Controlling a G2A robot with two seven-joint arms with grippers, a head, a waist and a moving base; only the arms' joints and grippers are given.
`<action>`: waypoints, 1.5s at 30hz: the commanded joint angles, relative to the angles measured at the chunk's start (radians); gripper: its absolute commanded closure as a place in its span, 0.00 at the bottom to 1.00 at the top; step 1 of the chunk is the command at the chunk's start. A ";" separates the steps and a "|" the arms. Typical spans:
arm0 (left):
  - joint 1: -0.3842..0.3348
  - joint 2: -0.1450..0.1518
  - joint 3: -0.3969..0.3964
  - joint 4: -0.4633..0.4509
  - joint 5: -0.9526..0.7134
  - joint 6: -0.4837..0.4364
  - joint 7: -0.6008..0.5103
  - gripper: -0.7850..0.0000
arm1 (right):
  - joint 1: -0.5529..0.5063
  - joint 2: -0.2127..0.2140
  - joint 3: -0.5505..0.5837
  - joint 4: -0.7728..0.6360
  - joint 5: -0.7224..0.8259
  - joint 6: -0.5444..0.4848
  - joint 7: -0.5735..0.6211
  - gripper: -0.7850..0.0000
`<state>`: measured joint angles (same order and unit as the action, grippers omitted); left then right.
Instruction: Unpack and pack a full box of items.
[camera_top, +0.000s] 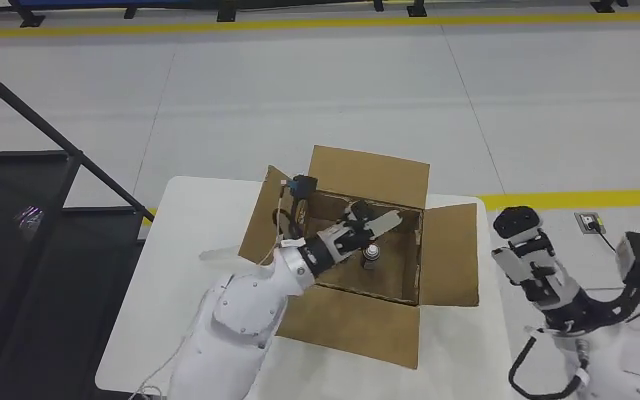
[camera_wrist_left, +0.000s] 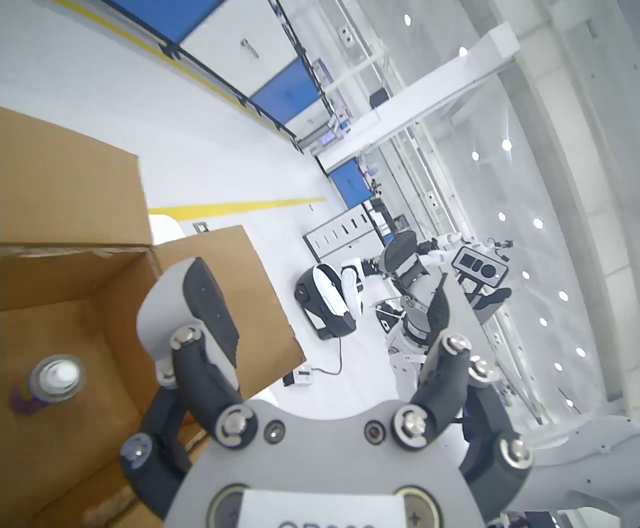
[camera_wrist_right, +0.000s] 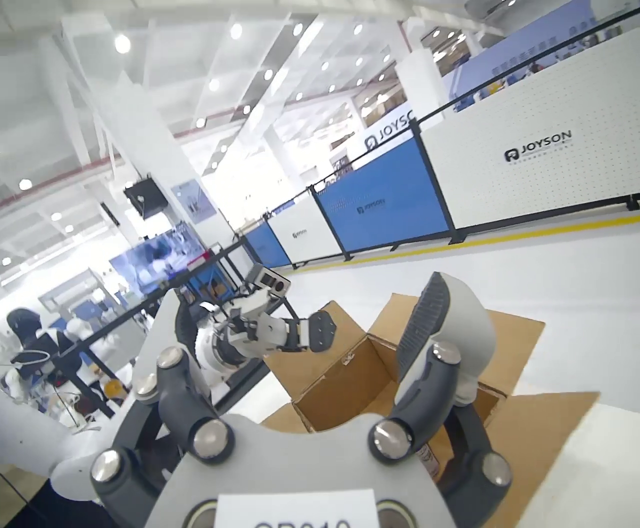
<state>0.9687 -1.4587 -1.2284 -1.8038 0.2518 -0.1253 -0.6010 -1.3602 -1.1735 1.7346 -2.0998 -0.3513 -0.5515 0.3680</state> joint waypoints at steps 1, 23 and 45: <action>0.100 0.016 -0.099 -0.120 0.001 0.009 -0.022 0.00 | 0.065 0.000 -0.087 -0.003 -0.076 0.050 0.049 0.00; 0.488 0.075 -0.539 -0.234 -0.321 -0.183 -0.065 0.00 | 0.669 -0.101 -0.838 0.591 -0.742 0.579 0.582 0.00; 0.488 0.075 -0.539 -0.234 -0.321 -0.183 -0.065 0.00 | 0.742 -0.139 -0.819 0.814 -0.681 0.654 0.627 1.00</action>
<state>1.4570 -1.3841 -1.7670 -2.0376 -0.0687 -0.3084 -0.6655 -0.6162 -1.3132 0.9114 -1.2810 -1.0308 0.1033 0.9914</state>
